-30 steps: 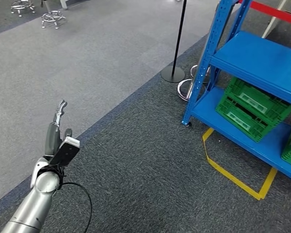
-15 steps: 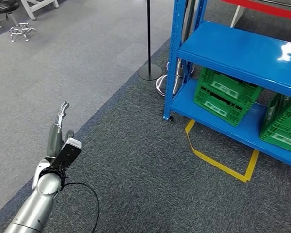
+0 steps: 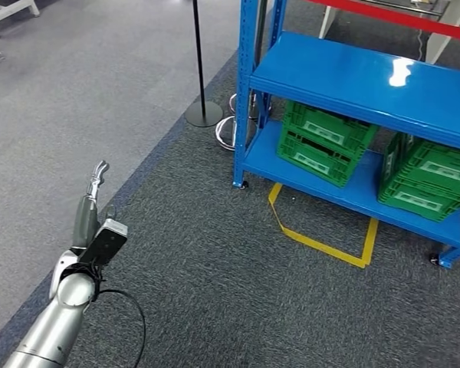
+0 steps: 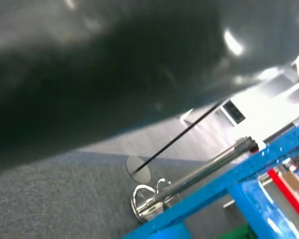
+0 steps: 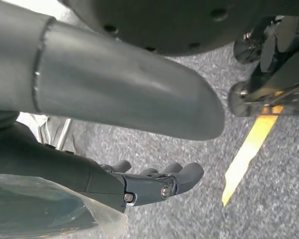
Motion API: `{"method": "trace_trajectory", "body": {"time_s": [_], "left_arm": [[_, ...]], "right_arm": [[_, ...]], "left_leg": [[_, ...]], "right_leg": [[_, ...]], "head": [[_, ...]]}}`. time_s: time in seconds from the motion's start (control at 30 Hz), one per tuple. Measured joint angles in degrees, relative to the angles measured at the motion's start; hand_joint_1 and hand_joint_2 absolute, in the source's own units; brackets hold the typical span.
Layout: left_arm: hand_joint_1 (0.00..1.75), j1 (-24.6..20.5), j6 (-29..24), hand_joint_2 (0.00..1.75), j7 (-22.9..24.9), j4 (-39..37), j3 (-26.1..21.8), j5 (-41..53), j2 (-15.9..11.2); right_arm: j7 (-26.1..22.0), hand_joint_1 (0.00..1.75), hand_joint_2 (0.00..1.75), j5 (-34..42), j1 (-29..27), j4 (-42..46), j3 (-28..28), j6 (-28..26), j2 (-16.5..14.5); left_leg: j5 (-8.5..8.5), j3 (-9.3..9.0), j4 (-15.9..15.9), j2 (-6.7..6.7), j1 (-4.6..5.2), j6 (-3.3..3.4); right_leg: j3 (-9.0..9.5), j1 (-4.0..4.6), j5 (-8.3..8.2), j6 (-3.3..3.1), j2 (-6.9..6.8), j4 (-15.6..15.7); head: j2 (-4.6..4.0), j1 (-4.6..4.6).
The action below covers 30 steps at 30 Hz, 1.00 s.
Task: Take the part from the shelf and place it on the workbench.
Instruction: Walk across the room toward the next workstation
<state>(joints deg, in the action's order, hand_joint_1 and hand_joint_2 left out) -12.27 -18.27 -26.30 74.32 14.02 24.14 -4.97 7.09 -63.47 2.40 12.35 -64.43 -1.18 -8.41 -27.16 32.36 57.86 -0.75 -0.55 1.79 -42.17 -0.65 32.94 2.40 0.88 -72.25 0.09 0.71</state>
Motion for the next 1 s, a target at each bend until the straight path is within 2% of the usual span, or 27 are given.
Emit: {"method": "trace_trajectory", "body": {"time_s": [0.03,0.07,0.1,0.17,0.23,0.33,0.4,0.47,0.5,0.53,0.57,0.6,0.63,0.7,0.77,0.8,0.83,0.9,0.97,1.0], "left_arm": [[0.00,0.11,0.00,0.00,0.00,-0.01,0.01,0.00,0.01],[0.00,0.16,0.00,0.00,0.00,-0.01,0.01,0.00,0.03],[0.00,0.20,0.00,0.00,0.01,-0.01,0.02,-0.01,0.05],[0.00,0.18,-0.01,0.00,0.00,-0.01,0.02,-0.01,0.07],[0.00,0.14,-0.03,0.00,0.00,-0.01,0.02,-0.01,0.03],[0.00,0.02,-0.04,0.00,0.01,-0.01,0.03,-0.01,0.05],[0.00,-0.13,-0.01,0.00,-0.01,-0.01,0.08,-0.01,0.09],[0.00,-0.15,0.07,0.00,-0.01,-0.07,0.13,-0.01,0.03],[0.00,-0.10,0.15,0.00,0.00,-0.14,0.13,-0.01,0.00],[0.00,-0.06,0.20,0.00,0.01,-0.23,0.14,-0.01,-0.01],[0.00,-0.06,0.28,0.00,0.00,-0.33,0.15,-0.01,0.02],[0.00,-0.09,0.37,0.00,-0.01,-0.40,0.16,-0.01,0.03],[0.00,-0.17,0.42,0.00,-0.02,-0.46,0.16,-0.01,0.04],[0.00,-0.43,0.49,0.00,-0.09,-0.55,0.19,0.00,0.02],[0.00,-0.66,0.59,0.00,-0.20,-0.67,0.22,0.01,-0.01],[0.00,-0.77,0.63,0.00,-0.28,-0.73,0.25,0.02,0.03],[0.00,-0.91,0.69,0.00,-0.37,-0.79,0.29,0.03,0.12],[0.00,-1.20,0.76,0.00,-0.61,-0.89,0.41,0.05,0.27],[0.00,-1.27,0.81,0.00,-0.75,-1.02,0.49,0.07,0.27],[0.00,-1.24,0.81,0.00,-0.79,-1.12,0.51,0.06,0.26]], "right_arm": [[-0.01,0.00,0.00,-0.02,0.00,0.00,0.00,0.00,0.00],[-0.01,0.00,0.00,-0.05,-0.03,0.00,0.00,0.00,0.00],[-0.01,0.00,0.00,-0.07,-0.05,0.00,0.00,-0.01,0.00],[-0.01,0.00,0.00,-0.10,0.00,0.00,0.00,-0.02,0.01],[-0.04,0.00,0.00,-0.11,0.13,0.00,0.00,-0.02,0.02],[-0.05,0.00,0.00,-0.11,0.06,0.00,-0.02,0.01,0.02],[0.02,0.00,0.00,-0.11,0.06,0.00,-0.02,0.37,0.02],[0.09,0.00,0.00,-0.19,0.19,0.00,-0.02,0.96,0.02],[0.10,0.00,0.00,-0.32,0.22,0.00,-0.02,1.23,0.02],[0.10,0.00,0.00,-0.49,0.20,0.00,-0.01,1.48,0.02],[0.10,0.00,0.00,-0.65,0.16,0.00,-0.01,1.72,0.02],[0.10,0.00,0.00,-0.78,0.12,0.00,0.00,2.00,0.02],[0.10,0.00,0.00,-0.83,0.09,0.00,0.00,2.30,0.02],[0.10,0.00,0.00,-0.83,0.14,-0.04,0.00,2.84,-0.02],[0.09,0.00,0.00,-0.82,0.16,-0.09,0.00,3.11,-0.07],[0.09,0.00,0.00,-0.81,0.10,-0.09,0.00,3.22,-0.07],[0.09,0.00,0.00,-0.82,-0.02,-0.09,0.00,3.38,-0.05],[0.09,0.00,0.00,-0.83,-0.18,-0.10,0.00,3.66,-0.02],[0.05,0.00,0.00,-0.84,-0.10,-0.11,0.00,3.87,0.01],[0.01,0.00,0.00,-0.85,-0.05,-0.11,0.00,4.02,0.02]], "left_leg": [[-0.03,0.00,0.00,-0.67,0.03,0.02],[-0.06,-0.01,0.02,-1.28,0.02,0.00],[-0.11,-0.04,0.03,-1.82,0.01,-0.07],[-0.35,-0.10,0.20,-2.76,0.19,-0.44],[-0.56,-0.10,0.44,-3.59,0.53,-0.96],[-0.78,-0.25,0.62,-4.42,0.49,-1.70],[-2.69,0.62,3.20,-2.85,0.21,-2.25],[-6.24,3.64,10.17,-0.66,0.04,-2.58],[-7.67,5.39,13.93,-0.18,0.03,-2.62],[-8.23,6.60,16.40,0.01,0.03,-2.59],[-7.66,6.93,16.84,0.11,0.03,-2.45],[-5.98,6.13,14.86,0.30,0.04,-2.21],[-3.77,4.59,11.34,0.86,0.05,-1.91],[-0.66,1.35,3.88,3.42,0.01,-1.26],[-0.27,0.20,0.89,4.94,0.15,-1.01],[-0.25,0.13,0.49,4.56,0.23,-0.96],[-0.07,0.07,0.30,3.99,0.22,-0.80],[0.31,-0.12,-0.30,2.79,0.03,-0.27],[0.41,-0.14,-0.47,1.44,-0.01,0.05],[0.38,-0.10,-0.46,0.74,0.02,0.09]], "right_leg": [[-0.83,-0.02,0.30,0.13,-0.26,-1.84],[-0.55,-0.04,-0.46,0.21,-0.48,-1.47],[0.81,-0.05,-1.99,0.24,-0.80,0.99],[5.31,0.12,-5.09,0.08,-2.52,8.96],[7.86,0.38,-6.13,-0.54,-3.61,13.51],[7.84,0.48,-6.29,-1.63,-2.43,13.89],[7.97,0.26,-6.49,-2.30,-1.54,14.08],[8.01,0.17,-6.57,-2.72,-0.49,14.13],[8.00,0.21,-6.59,-2.81,0.11,14.13],[8.01,0.26,-6.60,-2.84,0.72,14.12],[8.03,0.32,-6.63,-2.86,1.36,14.11],[8.07,0.36,-6.67,-2.86,2.01,14.10],[8.10,0.38,-6.72,-2.82,2.63,14.10],[7.91,0.39,-6.86,-2.57,3.79,13.99],[7.35,0.14,-7.12,-1.97,4.76,13.90],[7.08,0.02,-7.28,-1.57,5.29,13.94],[6.77,-0.11,-7.30,-1.23,5.23,13.90],[5.60,-0.01,-6.03,-0.74,3.17,12.22],[2.65,0.03,-2.71,-0.39,0.47,6.20],[0.88,-0.03,-1.08,-0.19,-0.04,2.42]], "head": [[0.00,-0.01],[0.00,0.00],[0.00,0.00],[0.00,0.04],[0.00,-0.12],[0.00,-0.31],[0.00,-0.39],[0.00,-0.56],[0.00,-0.60],[0.00,-0.61],[0.00,-0.60],[0.00,-0.60],[0.00,-0.60],[0.00,-0.56],[0.00,-0.54],[0.00,-0.56],[0.00,-0.55],[0.00,-0.31],[0.00,-0.09],[0.00,-0.02]]}}
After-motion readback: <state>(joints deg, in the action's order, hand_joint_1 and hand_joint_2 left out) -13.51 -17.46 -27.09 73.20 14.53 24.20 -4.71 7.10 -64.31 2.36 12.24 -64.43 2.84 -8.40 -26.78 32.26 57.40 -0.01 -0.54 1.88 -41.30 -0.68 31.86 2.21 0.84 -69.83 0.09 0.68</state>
